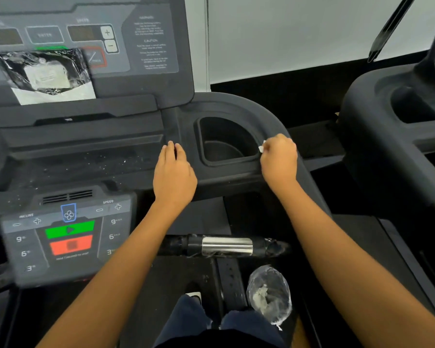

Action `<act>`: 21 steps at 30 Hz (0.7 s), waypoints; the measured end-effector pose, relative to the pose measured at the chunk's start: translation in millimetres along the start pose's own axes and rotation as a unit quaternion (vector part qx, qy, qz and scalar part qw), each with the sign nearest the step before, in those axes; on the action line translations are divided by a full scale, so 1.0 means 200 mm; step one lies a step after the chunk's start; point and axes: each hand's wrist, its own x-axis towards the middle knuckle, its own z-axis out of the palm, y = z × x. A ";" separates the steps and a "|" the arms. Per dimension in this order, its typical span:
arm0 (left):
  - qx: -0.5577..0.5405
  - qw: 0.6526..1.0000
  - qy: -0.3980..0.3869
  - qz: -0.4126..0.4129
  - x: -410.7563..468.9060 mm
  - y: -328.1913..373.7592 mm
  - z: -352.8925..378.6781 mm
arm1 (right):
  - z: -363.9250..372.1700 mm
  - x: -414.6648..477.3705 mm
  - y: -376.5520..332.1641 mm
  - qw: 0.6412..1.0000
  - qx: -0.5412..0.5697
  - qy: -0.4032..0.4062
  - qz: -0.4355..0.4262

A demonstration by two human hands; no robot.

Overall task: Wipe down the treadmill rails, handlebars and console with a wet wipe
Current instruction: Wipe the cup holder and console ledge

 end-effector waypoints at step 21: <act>-0.128 0.991 0.020 -0.039 0.12 -0.06 -0.03 | 0.31 0.26 -0.37 0.947 -0.044 -0.305 -0.096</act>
